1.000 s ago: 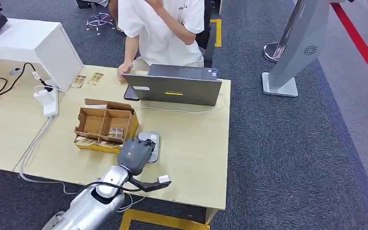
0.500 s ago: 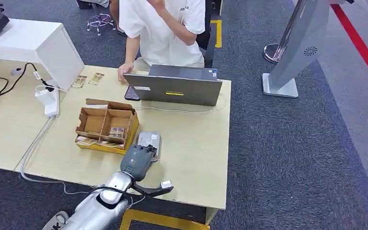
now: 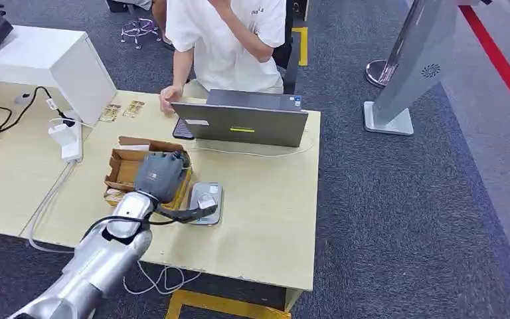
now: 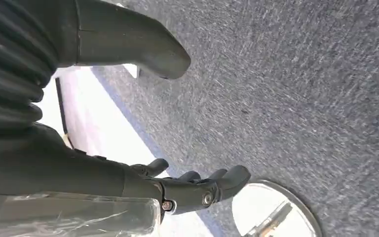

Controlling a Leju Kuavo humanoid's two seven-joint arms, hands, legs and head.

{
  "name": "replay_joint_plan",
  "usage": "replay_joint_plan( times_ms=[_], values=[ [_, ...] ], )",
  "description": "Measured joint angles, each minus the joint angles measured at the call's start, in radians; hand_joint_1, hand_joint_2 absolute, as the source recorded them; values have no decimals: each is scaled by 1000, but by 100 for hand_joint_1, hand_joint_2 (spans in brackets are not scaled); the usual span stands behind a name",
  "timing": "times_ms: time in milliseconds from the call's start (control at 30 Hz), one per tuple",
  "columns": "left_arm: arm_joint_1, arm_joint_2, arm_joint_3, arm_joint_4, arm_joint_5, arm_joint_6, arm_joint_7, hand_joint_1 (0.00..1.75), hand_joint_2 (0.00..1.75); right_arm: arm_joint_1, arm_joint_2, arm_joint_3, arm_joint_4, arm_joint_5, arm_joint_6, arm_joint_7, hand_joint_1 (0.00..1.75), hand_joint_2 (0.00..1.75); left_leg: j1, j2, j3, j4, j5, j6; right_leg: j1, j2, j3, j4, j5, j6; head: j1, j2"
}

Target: Pass the card to the sensor for recognition and then transmit it.

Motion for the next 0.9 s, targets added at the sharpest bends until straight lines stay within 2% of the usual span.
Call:
replay_joint_plan(
  times_ms=[167,400,567,633,900],
  values=[
    [-112,44,34,-31,-3,-21,0,175,175,1,0,0,0,5,15,-2,0,175,0,0,0,0,0,0,0,1,0,0,0,0,-1,0],
    [-151,65,42,-48,-26,-17,12,175,175,-3,0,0,0,13,185,-4,0,175,0,0,0,0,0,0,0,0,-1,0,0,0,0,0],
    [-255,99,42,-42,-56,-60,11,175,175,-3,-4,0,-2,23,314,-10,0,175,0,0,0,0,0,0,0,0,-1,0,0,0,-1,0],
    [-291,106,42,-35,-56,-68,11,175,175,-4,-5,-1,-3,25,343,-10,0,175,0,0,0,0,0,0,0,0,0,0,0,0,-1,0],
    [-333,112,42,-17,-60,-68,11,175,175,-8,-7,-1,-5,26,356,-11,0,175,0,0,0,0,0,0,0,1,-1,0,0,0,-1,0]
  ],
)
